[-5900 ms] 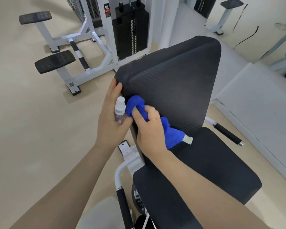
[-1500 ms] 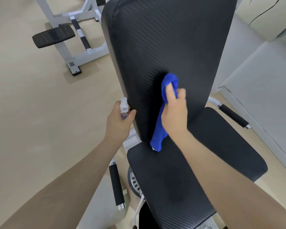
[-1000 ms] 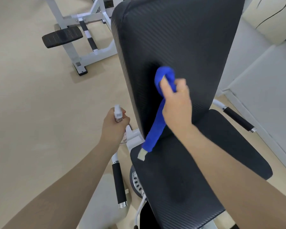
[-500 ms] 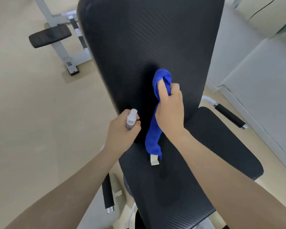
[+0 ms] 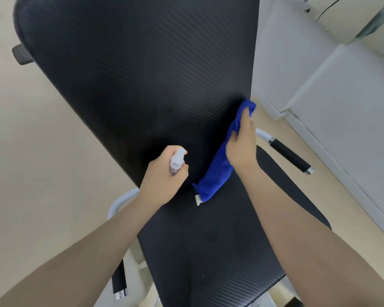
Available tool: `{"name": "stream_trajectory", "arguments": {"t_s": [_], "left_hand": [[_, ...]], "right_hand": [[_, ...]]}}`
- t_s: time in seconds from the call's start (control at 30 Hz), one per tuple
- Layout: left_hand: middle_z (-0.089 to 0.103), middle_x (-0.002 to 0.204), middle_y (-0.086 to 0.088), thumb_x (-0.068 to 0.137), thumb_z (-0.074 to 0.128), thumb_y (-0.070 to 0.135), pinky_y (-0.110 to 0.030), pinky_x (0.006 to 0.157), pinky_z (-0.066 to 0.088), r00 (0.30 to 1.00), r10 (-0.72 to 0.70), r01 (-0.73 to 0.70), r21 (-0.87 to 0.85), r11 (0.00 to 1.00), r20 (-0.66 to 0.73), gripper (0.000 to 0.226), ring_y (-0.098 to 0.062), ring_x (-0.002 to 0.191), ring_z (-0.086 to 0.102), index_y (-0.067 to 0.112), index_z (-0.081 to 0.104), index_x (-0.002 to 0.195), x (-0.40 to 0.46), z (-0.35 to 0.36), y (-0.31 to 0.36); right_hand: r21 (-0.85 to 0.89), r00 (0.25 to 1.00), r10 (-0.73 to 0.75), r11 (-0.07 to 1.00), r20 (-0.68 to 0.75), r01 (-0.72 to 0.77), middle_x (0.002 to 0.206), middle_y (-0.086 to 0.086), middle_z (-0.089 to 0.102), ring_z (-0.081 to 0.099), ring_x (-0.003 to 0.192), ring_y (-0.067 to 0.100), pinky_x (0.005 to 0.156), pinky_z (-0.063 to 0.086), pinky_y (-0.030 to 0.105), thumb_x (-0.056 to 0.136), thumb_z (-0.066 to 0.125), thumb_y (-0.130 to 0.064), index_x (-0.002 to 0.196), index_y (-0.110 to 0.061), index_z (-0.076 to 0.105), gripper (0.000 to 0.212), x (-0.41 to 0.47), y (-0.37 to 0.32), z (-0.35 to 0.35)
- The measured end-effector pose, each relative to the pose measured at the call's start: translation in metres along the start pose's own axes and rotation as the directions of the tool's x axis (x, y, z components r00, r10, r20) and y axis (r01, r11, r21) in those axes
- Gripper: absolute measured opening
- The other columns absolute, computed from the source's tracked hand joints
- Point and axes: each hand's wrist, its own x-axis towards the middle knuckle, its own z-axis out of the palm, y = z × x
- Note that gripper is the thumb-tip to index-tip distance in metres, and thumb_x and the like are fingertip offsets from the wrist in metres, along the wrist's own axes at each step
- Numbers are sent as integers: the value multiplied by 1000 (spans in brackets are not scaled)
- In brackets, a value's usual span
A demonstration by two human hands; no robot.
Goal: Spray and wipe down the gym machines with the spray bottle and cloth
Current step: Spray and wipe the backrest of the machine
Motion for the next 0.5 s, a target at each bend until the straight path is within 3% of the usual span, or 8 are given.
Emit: {"name": "stream_trajectory", "arguments": {"t_s": [0.1,0.2,0.3,0.4,0.43,0.5], "left_hand": [[56,70,7,87,53,12,-11,50,39,999,30,-30,4,1000,-16,17,0,55,49,27,52,95,11,-1,8],[54,68,9,86,54,10,-7,51,37,998,57,-58,52,997,5,15,4,56,49,24,53,83,15,6,9],[56,72,7,87,56,13,-9,53,39,998,13,-20,102,995,67,16,-4,60,51,27,51,78,10,16,-3],[58,74,5,87,57,15,-11,54,39,990,-34,13,156,988,135,13,-7,62,51,24,53,79,1,21,-18],[59,75,3,87,56,15,-12,54,39,986,-55,28,173,984,156,11,-9,63,52,23,54,80,-2,22,-21],[60,79,0,88,55,17,-18,58,42,978,-98,56,220,974,185,5,-16,70,57,19,55,84,-6,20,-26]], "right_hand": [[7,981,-145,989,-125,147,117,9,45,40,88,13,74,32,18,86,38,9,149,-14,17,70,16,-38,-2],[-34,978,-131,991,-163,127,109,6,40,41,82,19,71,36,25,84,38,12,148,-12,20,71,17,-27,3],[-90,992,98,990,-76,-104,126,15,39,45,84,25,69,37,31,86,37,8,148,-16,16,69,2,15,18],[-57,902,420,907,100,-417,126,14,42,48,90,29,75,35,33,90,36,3,147,-20,14,66,-17,56,28],[-20,877,464,885,127,-465,127,16,46,50,95,30,76,35,32,91,37,2,146,-17,18,61,-17,61,27],[51,895,438,895,84,-442,125,17,49,49,94,24,76,34,29,92,36,1,143,-14,25,55,-10,53,21]]}}
